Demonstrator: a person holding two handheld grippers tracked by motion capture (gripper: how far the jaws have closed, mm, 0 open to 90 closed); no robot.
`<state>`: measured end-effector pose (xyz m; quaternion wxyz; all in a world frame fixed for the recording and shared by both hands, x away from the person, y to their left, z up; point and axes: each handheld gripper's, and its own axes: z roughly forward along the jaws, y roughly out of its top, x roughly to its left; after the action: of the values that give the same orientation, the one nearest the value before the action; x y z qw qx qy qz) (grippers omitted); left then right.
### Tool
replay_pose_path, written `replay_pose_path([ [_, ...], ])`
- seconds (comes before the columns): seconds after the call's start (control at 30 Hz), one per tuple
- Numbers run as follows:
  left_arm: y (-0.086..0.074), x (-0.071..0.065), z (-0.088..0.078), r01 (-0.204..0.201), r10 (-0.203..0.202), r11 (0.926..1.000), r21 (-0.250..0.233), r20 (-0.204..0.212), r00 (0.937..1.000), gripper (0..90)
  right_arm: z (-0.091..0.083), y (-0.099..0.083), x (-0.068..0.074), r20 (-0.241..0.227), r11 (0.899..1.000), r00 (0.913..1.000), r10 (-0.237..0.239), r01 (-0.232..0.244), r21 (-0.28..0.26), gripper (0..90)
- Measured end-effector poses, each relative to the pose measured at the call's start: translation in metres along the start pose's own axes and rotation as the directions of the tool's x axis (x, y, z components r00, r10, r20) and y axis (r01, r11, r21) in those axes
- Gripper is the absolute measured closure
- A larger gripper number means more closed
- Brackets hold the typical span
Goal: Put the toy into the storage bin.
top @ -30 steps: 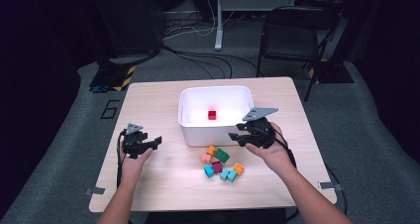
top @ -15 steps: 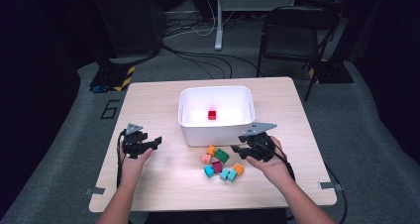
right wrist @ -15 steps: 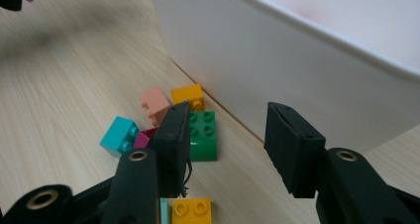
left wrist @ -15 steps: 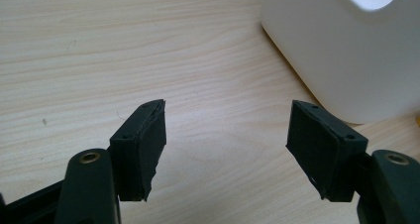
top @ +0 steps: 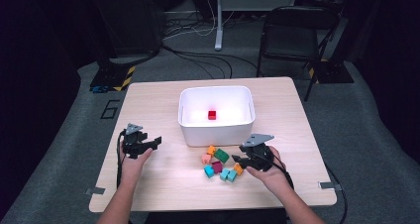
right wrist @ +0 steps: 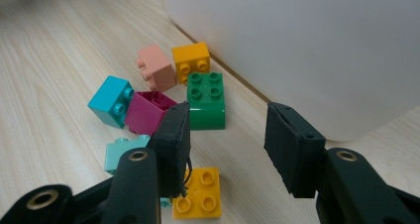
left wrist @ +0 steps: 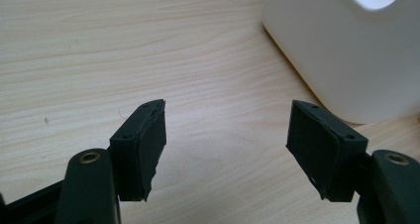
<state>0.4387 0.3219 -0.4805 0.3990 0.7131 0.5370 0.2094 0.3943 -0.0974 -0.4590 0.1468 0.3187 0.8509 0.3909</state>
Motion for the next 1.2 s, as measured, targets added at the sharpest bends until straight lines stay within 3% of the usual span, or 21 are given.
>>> replay_pose_path([
  [0.63, 0.000, 0.002, -0.001, 0.006, -0.006, 1.0000, 0.000, -0.002, 1.0000, 31.1, 0.023, -0.024, 0.003, -0.023, 0.997, 0.9997, -0.008, 0.010, 0.076, 51.8],
  [1.2, 0.000, 0.000, 0.000, 0.001, -0.001, 1.0000, 0.002, -0.002, 1.0000, 31.0, 0.024, -0.030, -0.017, 0.027, 0.995, 0.9973, 0.069, -0.070, 0.073, 52.1],
])
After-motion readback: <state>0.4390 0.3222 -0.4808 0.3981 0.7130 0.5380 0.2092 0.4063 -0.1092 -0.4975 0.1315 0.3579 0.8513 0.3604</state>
